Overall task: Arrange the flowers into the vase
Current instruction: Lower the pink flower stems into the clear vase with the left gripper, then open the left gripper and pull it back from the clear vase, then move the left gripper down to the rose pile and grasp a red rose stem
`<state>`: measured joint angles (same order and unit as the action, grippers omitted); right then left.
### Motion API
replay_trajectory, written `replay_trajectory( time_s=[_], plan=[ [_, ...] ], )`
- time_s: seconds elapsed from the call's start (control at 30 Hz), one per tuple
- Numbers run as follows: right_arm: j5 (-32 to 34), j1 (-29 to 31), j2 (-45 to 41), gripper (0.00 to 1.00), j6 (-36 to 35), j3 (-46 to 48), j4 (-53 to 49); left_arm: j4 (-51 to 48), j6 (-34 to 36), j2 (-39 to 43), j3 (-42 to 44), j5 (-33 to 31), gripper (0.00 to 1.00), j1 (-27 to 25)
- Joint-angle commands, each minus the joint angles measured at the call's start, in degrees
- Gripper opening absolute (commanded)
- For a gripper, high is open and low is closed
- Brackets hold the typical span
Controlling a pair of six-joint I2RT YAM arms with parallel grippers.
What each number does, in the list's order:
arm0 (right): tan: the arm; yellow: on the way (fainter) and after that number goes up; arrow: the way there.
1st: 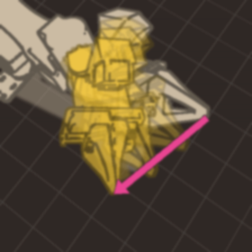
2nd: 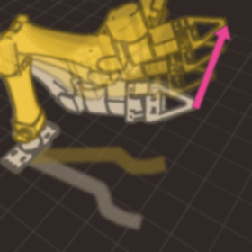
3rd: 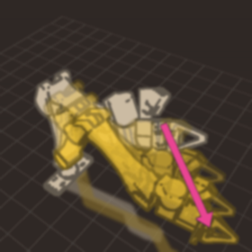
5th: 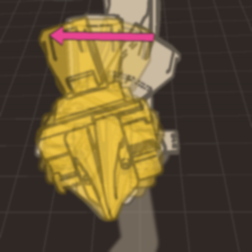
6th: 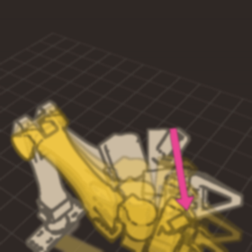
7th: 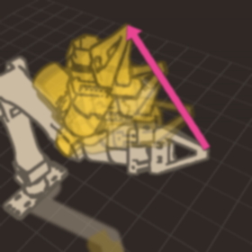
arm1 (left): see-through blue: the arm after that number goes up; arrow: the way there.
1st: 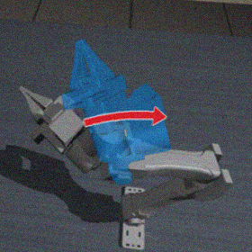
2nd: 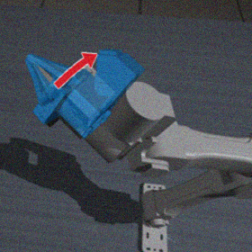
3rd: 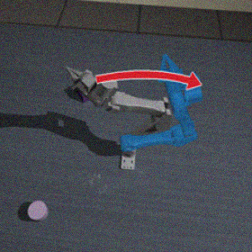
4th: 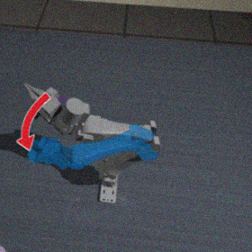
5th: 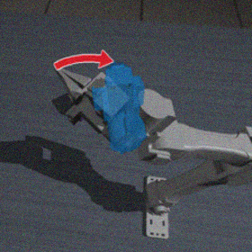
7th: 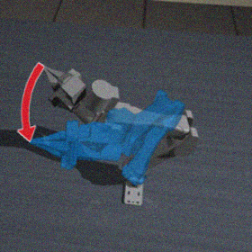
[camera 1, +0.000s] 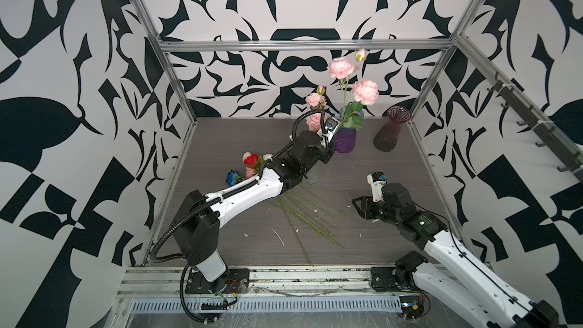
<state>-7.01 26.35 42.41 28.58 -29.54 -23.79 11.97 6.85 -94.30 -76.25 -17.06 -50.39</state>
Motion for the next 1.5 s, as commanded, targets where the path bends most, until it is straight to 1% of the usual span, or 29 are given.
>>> replay_trajectory(
  time_s=[0.0,0.07,0.13,0.3,0.43,0.6,0.7,0.77,0.83,0.93,1.0,1.07,1.13,1.17,1.23,1.3,1.37,1.43,1.47],
  plan=[
    [0.15,0.19,-0.56,0.45,0.25,-0.08,0.63,-2.47,-4.48,-0.19,-2.59,-1.53,0.70,1.33],
    [0.11,0.19,-0.49,0.45,0.25,-0.07,0.68,-1.55,-4.89,0.45,-2.03,-1.86,0.74,1.44],
    [0.06,0.17,-0.32,0.45,0.25,-0.08,0.76,-0.89,-5.22,1.16,-1.58,-2.10,0.75,1.44],
    [-0.20,0.18,0.45,0.45,0.25,-0.08,1.15,-0.16,-6.77,4.33,-0.64,-2.10,0.75,1.44],
    [-0.37,0.18,1.05,0.45,0.16,-0.03,1.44,1.04,-8.23,9.18,1.71,-1.16,0.73,1.44],
    [-0.47,0.19,1.53,0.45,0.07,-0.26,1.41,-0.99,-8.70,16.36,5.88,-2.94,0.71,1.44],
    [-0.53,0.18,1.62,0.45,0.07,-0.34,1.33,-6.26,-9.00,20.79,8.08,-5.28,0.71,1.44],
    [-0.51,0.18,1.71,0.45,0.07,-0.43,1.37,-14.43,-10.61,24.91,8.31,-7.63,0.73,1.67],
    [-0.55,0.19,1.93,0.45,0.07,-0.37,1.41,-22.48,-14.33,27.24,8.75,-9.51,0.74,2.62],
    [-0.96,0.19,2.79,0.45,0.01,-0.38,1.97,-29.81,-21.40,31.06,12.91,-5.75,0.74,5.67],
    [-1.48,0.19,4.07,0.44,-0.19,-0.66,2.34,-31.65,-25.63,33.73,17.08,-2.37,0.74,6.99],
    [-2.60,0.14,6.11,0.44,-0.58,-1.17,2.93,-32.22,-30.31,36.26,22.07,-0.50,0.74,7.30],
    [-6.20,0.22,8.93,0.43,-1.72,-1.70,4.52,-34.36,-35.79,37.62,25.26,-1.18,0.72,7.57],
    [-8.86,0.38,11.33,0.43,-2.71,-2.59,5.25,-36.82,-39.57,37.87,26.44,-1.65,0.71,7.96],
    [-11.31,2.56,17.06,0.42,-4.47,-4.87,6.08,-38.25,-42.54,38.38,29.04,-0.18,0.69,8.77],
    [-10.04,7.33,23.32,0.38,-6.43,-8.56,5.29,-36.59,-44.48,39.82,32.67,1.16,0.68,8.90],
    [-6.98,13.31,30.56,0.35,-8.55,-14.10,2.74,-32.37,-45.79,42.26,37.44,3.25,0.67,9.04],
    [-5.15,17.39,37.06,0.30,-9.88,-18.76,0.28,-29.08,-47.90,44.48,41.12,5.06,0.63,9.25],
    [-4.75,18.36,39.90,0.27,-10.13,-20.51,-0.70,-27.59,-48.80,45.10,42.47,6.10,0.60,9.62]
  ],
)
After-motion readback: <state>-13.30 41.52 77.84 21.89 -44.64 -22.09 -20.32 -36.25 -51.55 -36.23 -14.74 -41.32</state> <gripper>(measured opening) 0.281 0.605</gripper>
